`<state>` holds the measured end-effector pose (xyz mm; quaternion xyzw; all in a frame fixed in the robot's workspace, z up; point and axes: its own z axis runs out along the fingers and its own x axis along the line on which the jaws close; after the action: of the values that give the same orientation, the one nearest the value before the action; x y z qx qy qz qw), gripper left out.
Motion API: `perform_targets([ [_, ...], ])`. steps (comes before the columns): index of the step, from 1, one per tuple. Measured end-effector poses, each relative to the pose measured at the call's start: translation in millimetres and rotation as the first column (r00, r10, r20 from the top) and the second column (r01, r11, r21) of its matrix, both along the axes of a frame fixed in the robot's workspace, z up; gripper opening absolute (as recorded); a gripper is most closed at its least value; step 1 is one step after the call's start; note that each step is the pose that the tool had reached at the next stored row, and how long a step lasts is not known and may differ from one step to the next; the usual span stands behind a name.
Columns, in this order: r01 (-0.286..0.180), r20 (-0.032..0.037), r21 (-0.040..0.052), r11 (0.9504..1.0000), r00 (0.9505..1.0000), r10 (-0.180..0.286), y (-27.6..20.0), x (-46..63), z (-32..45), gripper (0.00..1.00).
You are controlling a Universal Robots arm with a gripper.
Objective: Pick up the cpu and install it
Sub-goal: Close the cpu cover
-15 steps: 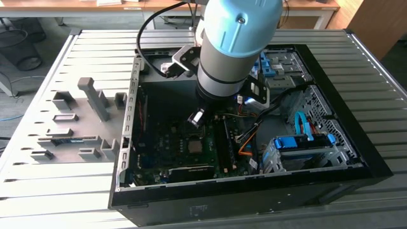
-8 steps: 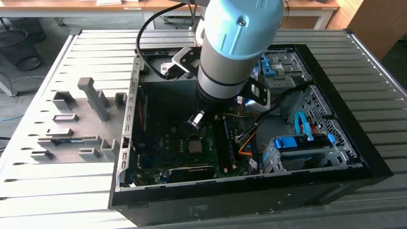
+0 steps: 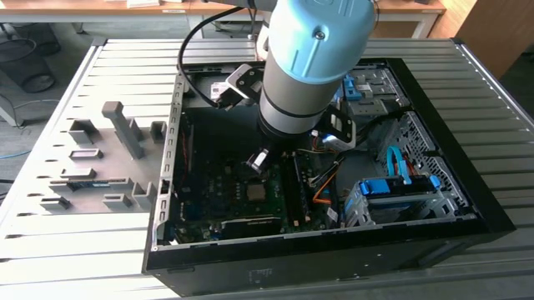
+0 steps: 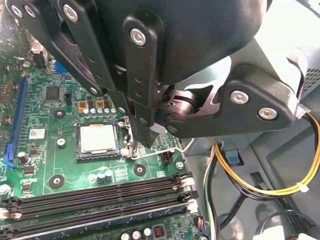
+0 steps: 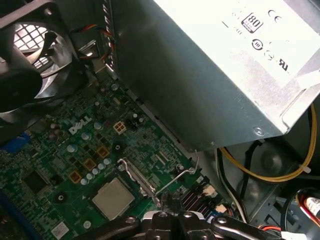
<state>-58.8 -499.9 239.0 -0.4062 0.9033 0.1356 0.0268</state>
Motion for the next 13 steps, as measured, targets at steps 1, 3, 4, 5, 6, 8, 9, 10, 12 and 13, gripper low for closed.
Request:
perform_targets([
  [1, 0.0, 0.0, 0.0, 1.0, 1.0, 0.0, -0.6, 0.0, 0.0, 0.1],
  [3, 0.0, 0.0, 0.0, 1.0, 1.0, 0.0, -1.9, 0.0, 0.0, 0.1],
  [4, 0.001, 0.0, -0.0001, 1.0, 1.0, -0.001, -2.5, 0.0, 0.0, 0.1],
  [5, 0.001, 0.0, -0.0001, 1.0, 1.0, -0.001, -3.1, 0.0, 0.0, 0.1],
  [6, 0.001, 0.0, 0.0, 1.0, 1.0, -0.001, -3.5, 0.0, 0.0, 0.1],
  [8, 0.001, 0.0, 0.0, 1.0, 1.0, -0.001, -4.7, 0.0, 0.0, 0.1],
  [9, 0.001, 0.0, 0.0001, 1.0, 1.0, -0.001, -5.3, 0.0, 0.0, 0.1],
  [10, 0.002, 0.0, 0.0, 1.0, 1.0, -0.002, -5.9, 0.0, 0.0, 0.1],
  [12, 0.002, 0.0, -0.0001, 1.0, 1.0, -0.002, -7.0, 0.0, 0.0, 0.1],
  [13, 0.002, 0.0, 0.0, 1.0, 1.0, -0.002, -7.3, 0.0, 0.0, 0.1],
])
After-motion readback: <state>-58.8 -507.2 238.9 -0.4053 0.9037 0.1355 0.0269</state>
